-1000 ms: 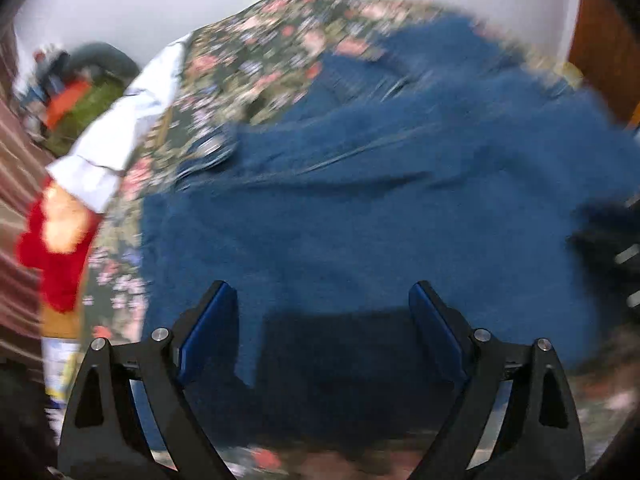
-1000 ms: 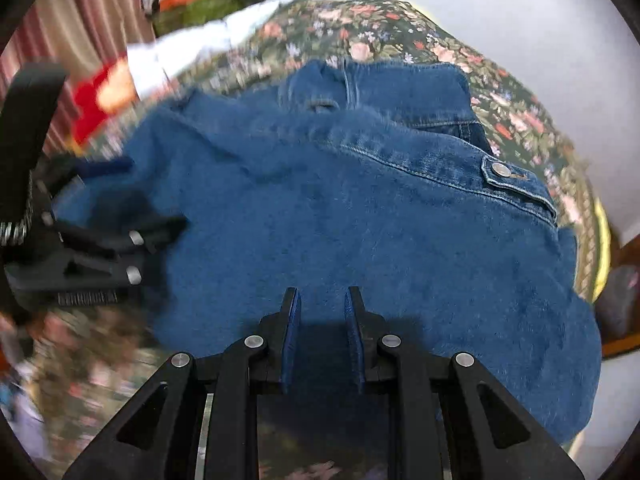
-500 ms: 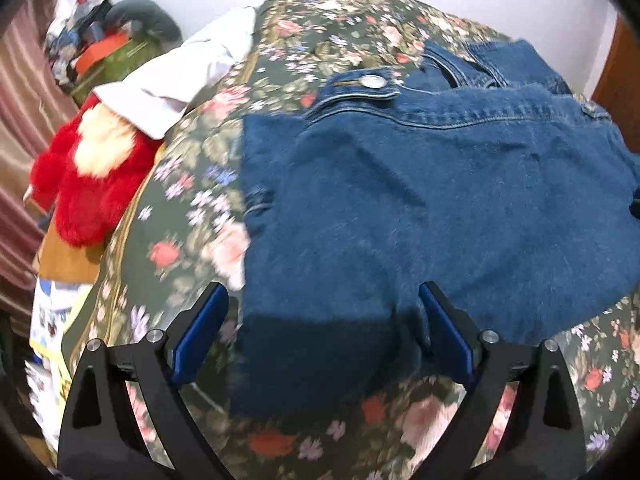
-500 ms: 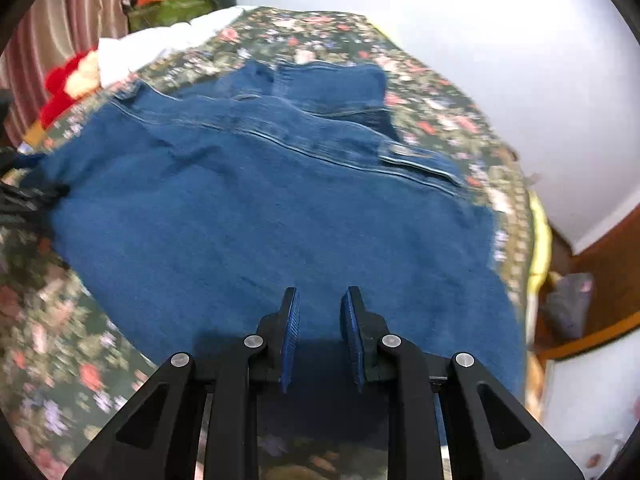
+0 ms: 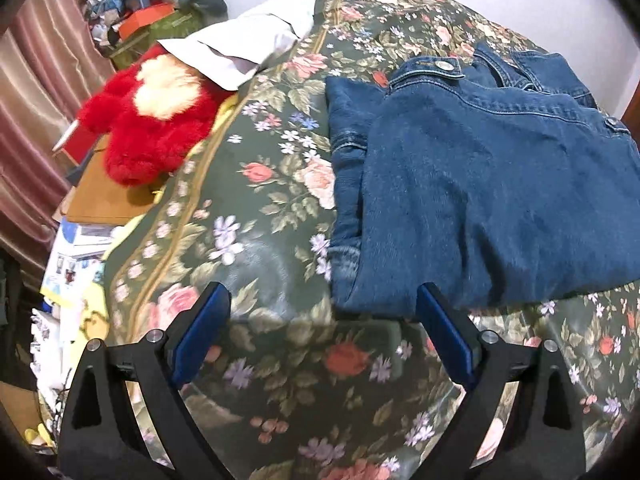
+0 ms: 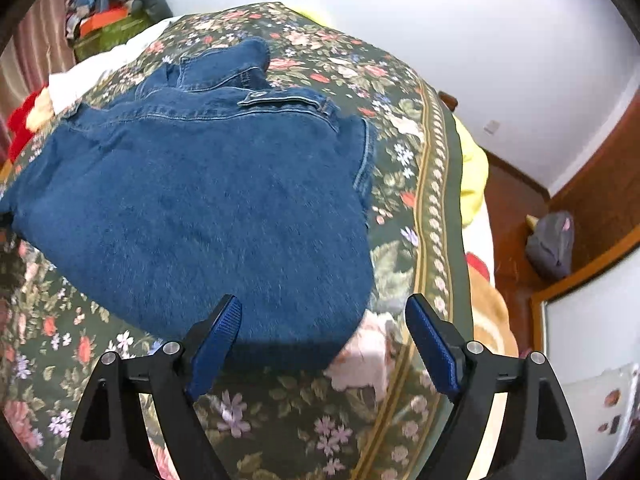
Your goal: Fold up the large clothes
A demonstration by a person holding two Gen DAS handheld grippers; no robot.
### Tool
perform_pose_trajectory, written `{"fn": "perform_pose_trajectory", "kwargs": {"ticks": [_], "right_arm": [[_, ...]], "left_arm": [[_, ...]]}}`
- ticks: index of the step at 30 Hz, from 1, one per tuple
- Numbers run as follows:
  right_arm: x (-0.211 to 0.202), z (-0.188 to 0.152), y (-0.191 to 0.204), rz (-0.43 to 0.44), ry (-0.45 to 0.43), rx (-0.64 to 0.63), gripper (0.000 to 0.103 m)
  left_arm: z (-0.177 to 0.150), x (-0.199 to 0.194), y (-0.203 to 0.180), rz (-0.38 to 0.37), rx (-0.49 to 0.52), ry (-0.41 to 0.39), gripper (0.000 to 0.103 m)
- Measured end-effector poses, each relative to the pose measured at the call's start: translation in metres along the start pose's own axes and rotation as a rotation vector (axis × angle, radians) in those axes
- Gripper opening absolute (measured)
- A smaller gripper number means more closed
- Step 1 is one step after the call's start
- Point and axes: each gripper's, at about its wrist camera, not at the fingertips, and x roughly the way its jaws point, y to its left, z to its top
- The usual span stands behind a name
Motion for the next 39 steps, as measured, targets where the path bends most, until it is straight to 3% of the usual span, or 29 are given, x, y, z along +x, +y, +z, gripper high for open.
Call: {"fn": "perform_pose_trajectory", "kwargs": {"ticks": [4, 14, 16, 18, 25, 31, 35, 39], "right_arm": [[-0.015, -0.001, 0.006, -0.011, -0.027, -0.008, 0.083], [-0.063, 0.024, 0.047, 0.097, -0.171, -0.002, 0.084], [-0.063, 0.03, 0.061, 0.126, -0.181, -0.003, 0.095], [-0.055, 0.036, 0.077, 0.125, -0.179, -0.025, 0.098], [0.01, 0.036, 0.126, 0.028, -0.074, -0.183, 0.098], [0.034, 0.029, 0.129, 0.062, -0.048, -0.183, 0.103], [0.038, 0.028, 0.124, 0.099, -0.031, -0.175, 0.103], [0.039, 0.025, 0.125, 0.113, -0.048, -0.18, 0.103]], "left_arm": [[-0.001, -0.014, 0.002, 0.009, -0.031, -0.016, 0.096], [0.001, -0.053, -0.01, -0.184, -0.231, -0.137, 0.096], [-0.001, -0.048, -0.015, -0.243, -0.266, -0.114, 0.096], [-0.004, -0.037, -0.019, -0.302, -0.313, -0.076, 0.096], [-0.015, 0.016, -0.028, -0.507, -0.477, 0.095, 0.093], [-0.008, 0.043, -0.036, -0.678, -0.571, 0.151, 0.093], [0.001, 0.053, -0.043, -0.671, -0.616, 0.14, 0.093], [0.016, 0.059, -0.048, -0.617, -0.668, 0.107, 0.093]]}}
